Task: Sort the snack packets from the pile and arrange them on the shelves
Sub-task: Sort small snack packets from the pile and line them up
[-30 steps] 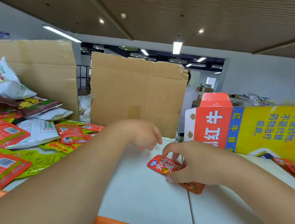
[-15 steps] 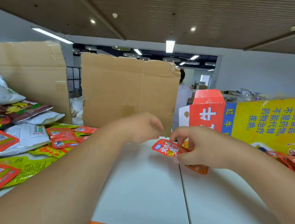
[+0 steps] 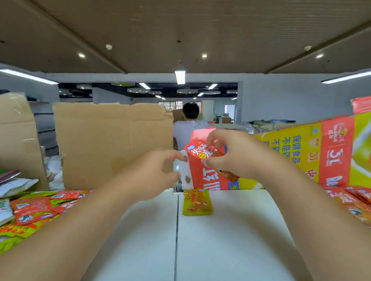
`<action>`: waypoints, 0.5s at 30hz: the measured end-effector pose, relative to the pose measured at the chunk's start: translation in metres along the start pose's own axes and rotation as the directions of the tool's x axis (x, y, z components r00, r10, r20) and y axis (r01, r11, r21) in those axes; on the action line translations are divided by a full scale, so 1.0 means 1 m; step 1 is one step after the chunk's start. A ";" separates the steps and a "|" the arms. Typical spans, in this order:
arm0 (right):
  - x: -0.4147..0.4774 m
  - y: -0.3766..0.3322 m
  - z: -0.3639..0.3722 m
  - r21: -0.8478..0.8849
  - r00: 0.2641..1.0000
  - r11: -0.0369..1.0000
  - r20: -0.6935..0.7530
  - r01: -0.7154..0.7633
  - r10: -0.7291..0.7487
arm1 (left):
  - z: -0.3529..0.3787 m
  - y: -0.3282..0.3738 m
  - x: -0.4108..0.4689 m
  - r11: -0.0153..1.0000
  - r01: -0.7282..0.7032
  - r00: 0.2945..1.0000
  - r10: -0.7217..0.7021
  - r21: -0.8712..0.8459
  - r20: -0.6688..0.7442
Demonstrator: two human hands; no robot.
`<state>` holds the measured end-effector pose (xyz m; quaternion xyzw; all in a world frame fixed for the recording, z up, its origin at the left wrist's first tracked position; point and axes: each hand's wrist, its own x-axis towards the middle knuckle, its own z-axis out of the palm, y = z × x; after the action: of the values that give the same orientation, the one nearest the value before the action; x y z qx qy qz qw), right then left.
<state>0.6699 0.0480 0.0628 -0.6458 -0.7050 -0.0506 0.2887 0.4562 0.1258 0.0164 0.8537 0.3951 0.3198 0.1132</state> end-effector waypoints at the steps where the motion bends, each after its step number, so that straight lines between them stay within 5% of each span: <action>1: -0.003 0.003 -0.012 0.005 1.000 1.000 -0.019 -0.007 0.007 | -0.001 0.012 0.001 0.999 -0.010 1.000 0.010 0.047 0.000; 7: -0.047 0.061 -0.083 -0.064 0.994 0.995 -0.075 -0.083 0.078 | 0.020 0.100 0.013 0.979 -0.118 0.993 0.118 0.169 0.005; 15: -0.104 0.179 -0.138 -0.172 0.963 0.950 -0.122 -0.260 0.242 | 0.102 0.204 0.039 0.984 -0.157 0.987 0.155 0.089 0.032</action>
<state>0.8854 -0.0767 0.0741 -0.7512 -0.5940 -0.1113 0.2657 0.6625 0.0264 0.0468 0.8903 0.3398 0.2985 0.0536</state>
